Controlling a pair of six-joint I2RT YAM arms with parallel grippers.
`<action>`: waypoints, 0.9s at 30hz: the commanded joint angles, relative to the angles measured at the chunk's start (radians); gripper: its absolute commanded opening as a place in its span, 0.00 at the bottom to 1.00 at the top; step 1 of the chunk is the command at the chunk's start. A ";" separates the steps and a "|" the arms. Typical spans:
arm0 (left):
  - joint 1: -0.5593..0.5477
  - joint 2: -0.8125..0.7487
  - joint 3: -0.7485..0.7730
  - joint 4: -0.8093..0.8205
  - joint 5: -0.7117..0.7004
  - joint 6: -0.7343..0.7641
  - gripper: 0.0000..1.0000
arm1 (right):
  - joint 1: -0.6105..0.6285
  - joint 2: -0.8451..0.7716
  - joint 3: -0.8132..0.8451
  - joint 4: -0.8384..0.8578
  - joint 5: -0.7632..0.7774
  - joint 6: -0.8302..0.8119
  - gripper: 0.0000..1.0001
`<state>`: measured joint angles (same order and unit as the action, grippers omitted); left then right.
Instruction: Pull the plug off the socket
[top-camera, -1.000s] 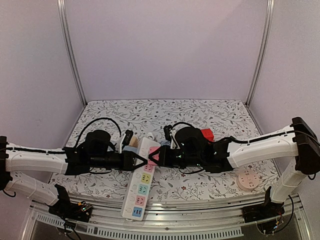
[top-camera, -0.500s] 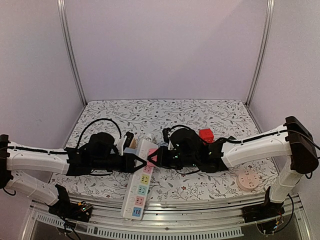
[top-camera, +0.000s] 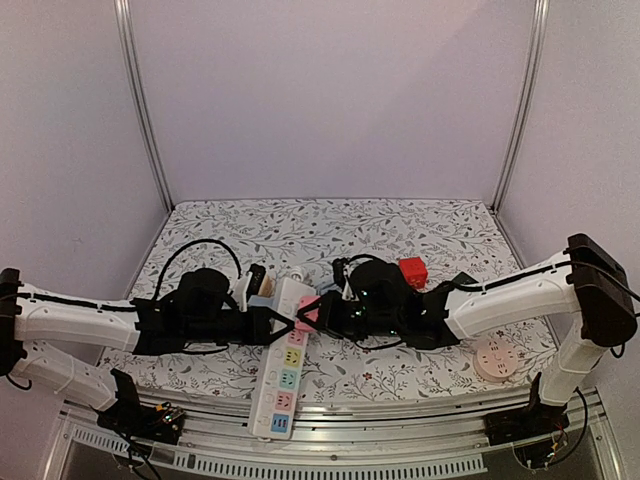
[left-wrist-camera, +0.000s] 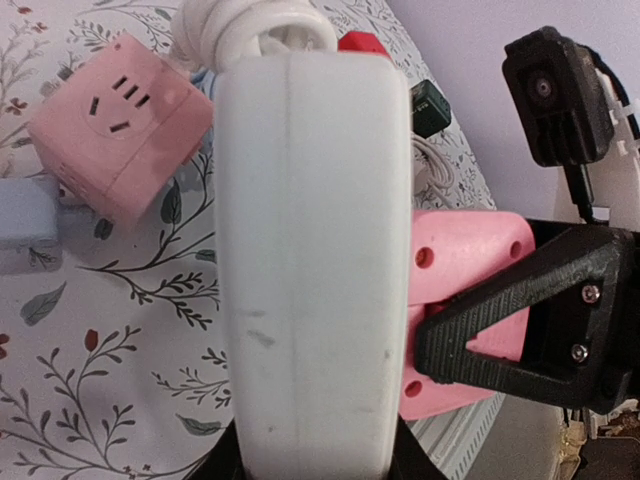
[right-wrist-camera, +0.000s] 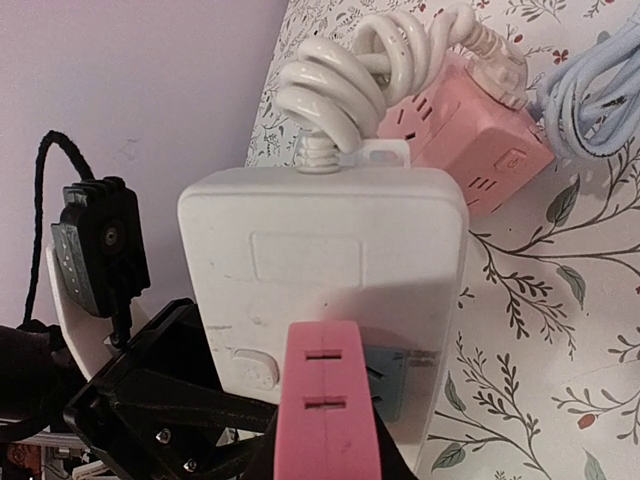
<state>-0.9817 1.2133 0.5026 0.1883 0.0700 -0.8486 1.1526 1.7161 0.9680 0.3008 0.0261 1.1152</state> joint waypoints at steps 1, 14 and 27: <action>-0.019 -0.013 0.018 0.164 0.006 -0.008 0.12 | -0.026 -0.002 -0.022 -0.025 0.046 0.023 0.00; -0.020 0.038 0.067 0.016 -0.033 0.039 0.11 | -0.026 -0.019 0.016 -0.053 0.015 -0.047 0.00; -0.054 0.104 0.161 -0.164 -0.118 0.086 0.10 | -0.025 -0.045 0.055 -0.102 0.009 -0.100 0.00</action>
<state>-1.0016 1.2987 0.6132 0.0669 0.0208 -0.8326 1.1328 1.7092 0.9894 0.2134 0.0170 1.0473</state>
